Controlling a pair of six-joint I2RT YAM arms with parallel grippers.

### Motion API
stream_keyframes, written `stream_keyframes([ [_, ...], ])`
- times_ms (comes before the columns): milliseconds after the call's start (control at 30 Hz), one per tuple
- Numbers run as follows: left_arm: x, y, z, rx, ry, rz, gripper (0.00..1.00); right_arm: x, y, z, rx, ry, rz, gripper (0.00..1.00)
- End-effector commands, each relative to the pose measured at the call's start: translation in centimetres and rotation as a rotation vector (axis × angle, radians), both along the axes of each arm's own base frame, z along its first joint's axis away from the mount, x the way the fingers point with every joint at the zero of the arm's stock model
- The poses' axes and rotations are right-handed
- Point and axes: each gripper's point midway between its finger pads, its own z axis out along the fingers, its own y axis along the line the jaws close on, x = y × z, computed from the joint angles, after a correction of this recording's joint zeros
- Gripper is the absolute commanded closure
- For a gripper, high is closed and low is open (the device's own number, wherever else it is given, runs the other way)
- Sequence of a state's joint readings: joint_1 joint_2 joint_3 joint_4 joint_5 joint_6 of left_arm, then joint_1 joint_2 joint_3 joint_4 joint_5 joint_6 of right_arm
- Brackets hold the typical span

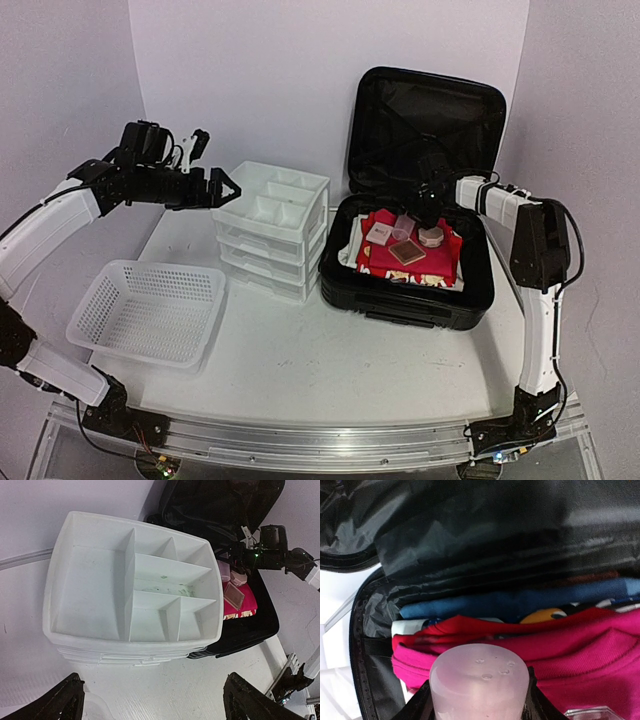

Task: Open, take out, and arrange the luggage

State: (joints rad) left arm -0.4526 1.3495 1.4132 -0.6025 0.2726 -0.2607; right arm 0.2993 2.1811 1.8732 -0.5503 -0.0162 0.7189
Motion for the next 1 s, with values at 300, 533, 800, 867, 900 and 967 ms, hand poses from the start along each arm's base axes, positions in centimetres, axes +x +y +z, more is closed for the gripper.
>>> stream_keyframes([
  [300, -2.5, -2.6, 6.3, -0.190, -0.059, -0.171, 0.02, -4.5, 6.6, 15.6, 0.126, -0.506, 0.604, 0.80],
  [533, -3.8, -9.1, 8.0, -0.486, 0.082, -0.496, 0.10, -16.2, 13.2, 20.2, 0.395, -0.599, 1.143, 0.79],
  [800, -4.2, -15.6, 5.5, -0.508, 0.252, -0.665, 0.14, -23.0, 16.3, 19.7, 0.460, -0.580, 1.372, 0.79],
  [867, -4.3, -16.5, 4.9, -0.512, 0.287, -0.681, 0.14, -23.6, 16.5, 18.8, 0.411, -0.579, 1.388, 0.80],
  [900, -4.4, -16.8, 4.7, -0.514, 0.308, -0.686, 0.12, -24.0, 16.6, 18.5, 0.389, -0.581, 1.403, 0.80],
  [967, -4.5, -17.3, 4.3, -0.517, 0.335, -0.695, 0.09, -24.7, 16.9, 18.0, 0.359, -0.569, 1.419, 0.80],
])
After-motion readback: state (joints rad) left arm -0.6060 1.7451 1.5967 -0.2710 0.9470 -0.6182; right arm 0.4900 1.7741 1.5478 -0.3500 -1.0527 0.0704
